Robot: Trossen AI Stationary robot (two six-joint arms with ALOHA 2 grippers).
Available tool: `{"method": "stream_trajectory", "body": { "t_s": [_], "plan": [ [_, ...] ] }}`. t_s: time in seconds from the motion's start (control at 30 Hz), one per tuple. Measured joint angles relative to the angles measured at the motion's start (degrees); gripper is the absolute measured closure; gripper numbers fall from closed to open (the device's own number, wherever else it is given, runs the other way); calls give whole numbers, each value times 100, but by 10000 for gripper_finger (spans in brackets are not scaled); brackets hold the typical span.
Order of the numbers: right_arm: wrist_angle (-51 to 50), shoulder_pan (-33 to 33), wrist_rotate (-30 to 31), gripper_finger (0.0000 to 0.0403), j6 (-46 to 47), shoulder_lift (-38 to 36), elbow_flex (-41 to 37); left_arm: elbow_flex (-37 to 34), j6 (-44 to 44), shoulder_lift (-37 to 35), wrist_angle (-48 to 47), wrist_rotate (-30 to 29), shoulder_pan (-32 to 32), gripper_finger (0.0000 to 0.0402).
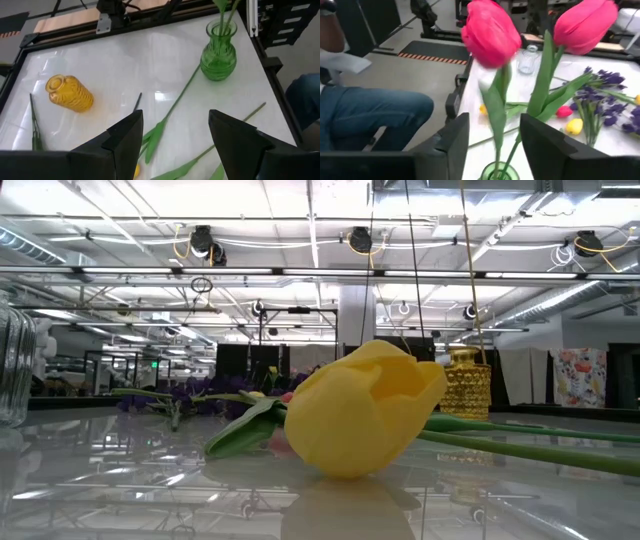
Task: Sort flowers into vase by color
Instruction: Put the bottom red flower into the green vase, then put the red flower into the green vase
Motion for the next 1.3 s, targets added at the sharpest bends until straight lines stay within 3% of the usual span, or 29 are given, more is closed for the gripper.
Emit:
{"method": "stream_trajectory", "body": {
  "t_s": [0.2,0.4,0.63,0.93,1.07,1.17,1.3],
  "plan": [
    [-1,12,-282,198,19,-156,0,0,-112,0,-154,-132,-2,169],
    [-63,53,-596,198,187,-519,0,2,-324,0,-557,-177,-18,169],
    [-724,58,136,217,203,-900,0,-247,-418,-11,-454,-179,-135,169],
    [-813,59,126,253,-561,-1414,0,-960,-676,-11,231,-170,-118,169],
    [-1239,-90,939,271,-580,-1526,0,-1073,-586,-9,590,-168,-90,169],
    [-2024,-273,1526,285,-284,-1499,0,-1229,-490,-8,773,-107,-20,169],
    [-3117,-690,1357,305,963,-1483,-211,-1443,-603,-4,790,313,155,169]
  ]
}}
